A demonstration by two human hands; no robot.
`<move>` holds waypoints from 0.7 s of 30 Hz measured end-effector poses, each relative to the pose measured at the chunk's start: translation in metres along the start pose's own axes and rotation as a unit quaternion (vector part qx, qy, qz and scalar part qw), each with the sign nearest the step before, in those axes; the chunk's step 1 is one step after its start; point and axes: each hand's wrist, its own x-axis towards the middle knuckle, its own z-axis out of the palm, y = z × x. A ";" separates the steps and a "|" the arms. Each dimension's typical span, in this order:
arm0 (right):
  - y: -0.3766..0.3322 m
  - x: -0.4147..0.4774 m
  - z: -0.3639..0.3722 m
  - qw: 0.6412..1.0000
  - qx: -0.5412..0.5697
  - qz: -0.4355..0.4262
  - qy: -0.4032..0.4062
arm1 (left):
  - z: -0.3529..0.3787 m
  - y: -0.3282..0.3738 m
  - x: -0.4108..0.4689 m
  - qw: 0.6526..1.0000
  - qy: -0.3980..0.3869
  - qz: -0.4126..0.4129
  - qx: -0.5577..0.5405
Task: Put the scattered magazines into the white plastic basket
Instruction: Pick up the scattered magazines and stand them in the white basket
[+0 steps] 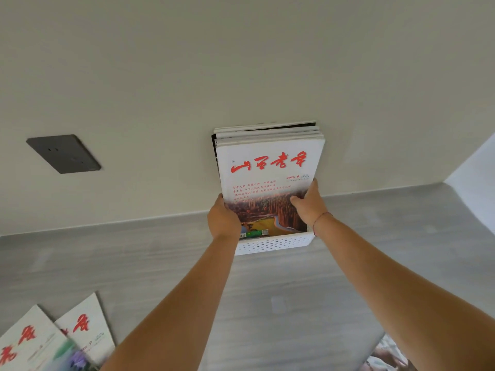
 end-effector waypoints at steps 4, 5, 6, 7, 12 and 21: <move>-0.001 -0.006 -0.009 1.000 -0.015 -0.009 -0.011 | -0.001 -0.001 -0.001 1.000 -0.015 -0.007 -0.008; 0.000 -0.009 -0.013 1.000 -0.015 -0.012 -0.009 | -0.001 -0.002 -0.003 1.000 -0.016 -0.013 -0.023; 0.002 -0.012 -0.018 1.000 -0.015 -0.013 0.000 | -0.001 -0.001 -0.007 0.999 -0.014 -0.021 -0.045; 0.005 -0.017 -0.025 1.000 -0.016 -0.010 0.015 | 0.000 -0.001 -0.012 0.998 -0.003 -0.022 -0.061; 0.040 -0.059 -0.077 0.995 -0.026 0.000 0.093 | 0.004 -0.002 -0.067 0.988 0.114 0.091 -0.051; 0.147 -0.182 -0.184 0.956 -0.050 0.177 0.228 | 0.067 -0.010 -0.183 0.983 -0.177 0.025 -0.035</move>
